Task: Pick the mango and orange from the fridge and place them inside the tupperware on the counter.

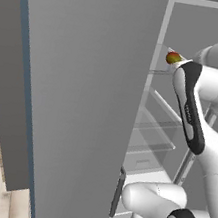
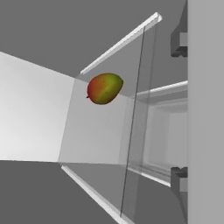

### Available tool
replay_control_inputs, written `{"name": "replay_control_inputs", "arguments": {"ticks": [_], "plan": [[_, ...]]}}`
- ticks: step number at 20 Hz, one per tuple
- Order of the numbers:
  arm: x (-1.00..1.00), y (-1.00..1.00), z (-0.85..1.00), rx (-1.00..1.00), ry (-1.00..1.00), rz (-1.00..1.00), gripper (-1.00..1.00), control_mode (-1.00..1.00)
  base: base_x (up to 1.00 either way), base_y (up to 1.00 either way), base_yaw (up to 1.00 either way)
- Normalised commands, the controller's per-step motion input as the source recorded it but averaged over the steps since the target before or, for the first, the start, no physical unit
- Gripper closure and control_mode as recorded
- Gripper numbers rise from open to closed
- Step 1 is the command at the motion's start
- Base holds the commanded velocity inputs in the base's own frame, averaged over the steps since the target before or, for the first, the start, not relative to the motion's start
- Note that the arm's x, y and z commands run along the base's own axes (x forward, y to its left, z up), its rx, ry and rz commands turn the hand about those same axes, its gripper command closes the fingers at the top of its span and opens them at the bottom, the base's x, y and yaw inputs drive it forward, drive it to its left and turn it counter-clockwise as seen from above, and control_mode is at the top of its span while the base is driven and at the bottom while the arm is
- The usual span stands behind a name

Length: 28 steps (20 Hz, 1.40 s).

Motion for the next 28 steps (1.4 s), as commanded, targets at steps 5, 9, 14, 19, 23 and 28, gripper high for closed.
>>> {"name": "replay_control_inputs", "arguments": {"ticks": [5,9,14,19,23,28], "plan": [[0.31,-0.11,0.0,0.0,0.04,0.0,-1.0,-1.0,0.0,0.0,0.0],[0.33,-0.07,0.0,0.0,0.04,0.0,-1.0,-1.0,0.0,0.0,0.0],[0.3,-0.05,0.0,0.0,0.04,0.0,-1.0,-1.0,0.0,0.0,0.0],[0.29,-0.04,0.0,0.0,0.01,0.0,-1.0,-1.0,0.0,0.0,0.0],[0.27,-0.04,0.0,0.0,0.0,0.0,-1.0,-1.0,0.0,0.0,0.0],[0.23,-0.03,-0.01,0.0,0.0,0.0,-1.0,-1.0,0.0,0.0,0.0]]}}
